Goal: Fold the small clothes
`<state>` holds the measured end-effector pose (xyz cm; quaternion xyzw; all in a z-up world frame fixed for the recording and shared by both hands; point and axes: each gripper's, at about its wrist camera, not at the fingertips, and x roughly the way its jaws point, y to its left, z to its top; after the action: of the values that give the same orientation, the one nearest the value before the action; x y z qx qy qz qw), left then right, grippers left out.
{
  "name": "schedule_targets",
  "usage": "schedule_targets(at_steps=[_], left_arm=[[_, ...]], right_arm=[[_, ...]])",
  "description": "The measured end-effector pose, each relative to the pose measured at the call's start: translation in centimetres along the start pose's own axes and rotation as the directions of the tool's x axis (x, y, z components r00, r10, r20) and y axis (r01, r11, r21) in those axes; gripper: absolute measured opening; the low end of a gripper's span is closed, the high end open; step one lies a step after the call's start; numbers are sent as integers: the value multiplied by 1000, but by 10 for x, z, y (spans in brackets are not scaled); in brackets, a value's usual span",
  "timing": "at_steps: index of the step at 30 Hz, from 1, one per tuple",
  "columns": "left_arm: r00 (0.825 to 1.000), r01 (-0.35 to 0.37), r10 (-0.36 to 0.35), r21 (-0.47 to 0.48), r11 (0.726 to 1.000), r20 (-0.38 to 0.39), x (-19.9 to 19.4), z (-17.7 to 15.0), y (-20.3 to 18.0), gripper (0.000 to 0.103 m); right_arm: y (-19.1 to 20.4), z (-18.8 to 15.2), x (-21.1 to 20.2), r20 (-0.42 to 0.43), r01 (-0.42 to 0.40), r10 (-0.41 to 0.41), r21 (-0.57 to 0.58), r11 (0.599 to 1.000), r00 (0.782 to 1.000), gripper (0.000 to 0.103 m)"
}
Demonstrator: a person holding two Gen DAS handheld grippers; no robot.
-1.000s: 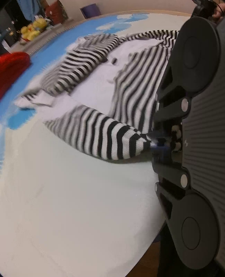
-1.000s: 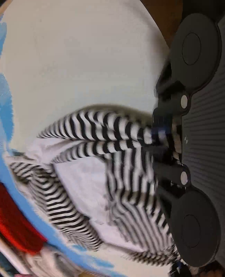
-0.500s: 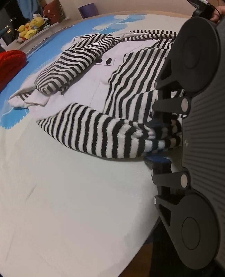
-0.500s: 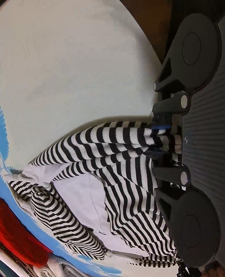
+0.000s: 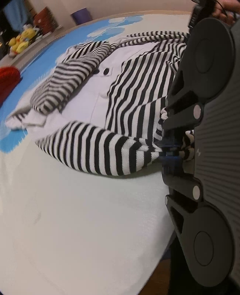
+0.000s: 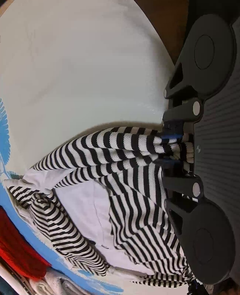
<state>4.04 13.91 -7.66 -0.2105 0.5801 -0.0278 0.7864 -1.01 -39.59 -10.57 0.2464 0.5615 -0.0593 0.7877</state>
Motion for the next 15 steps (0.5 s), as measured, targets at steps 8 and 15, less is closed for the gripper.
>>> schedule_targets(at_steps=[8, 15], left_arm=[[983, 64, -83, 118, 991, 162, -71, 22, -31, 6], [942, 189, -233, 190, 964, 244, -167, 29, -46, 6]], right_arm=[[9, 15, -68, 219, -127, 134, -46, 991, 966, 8], [5, 14, -170, 378, -305, 312, -80, 949, 872, 7]])
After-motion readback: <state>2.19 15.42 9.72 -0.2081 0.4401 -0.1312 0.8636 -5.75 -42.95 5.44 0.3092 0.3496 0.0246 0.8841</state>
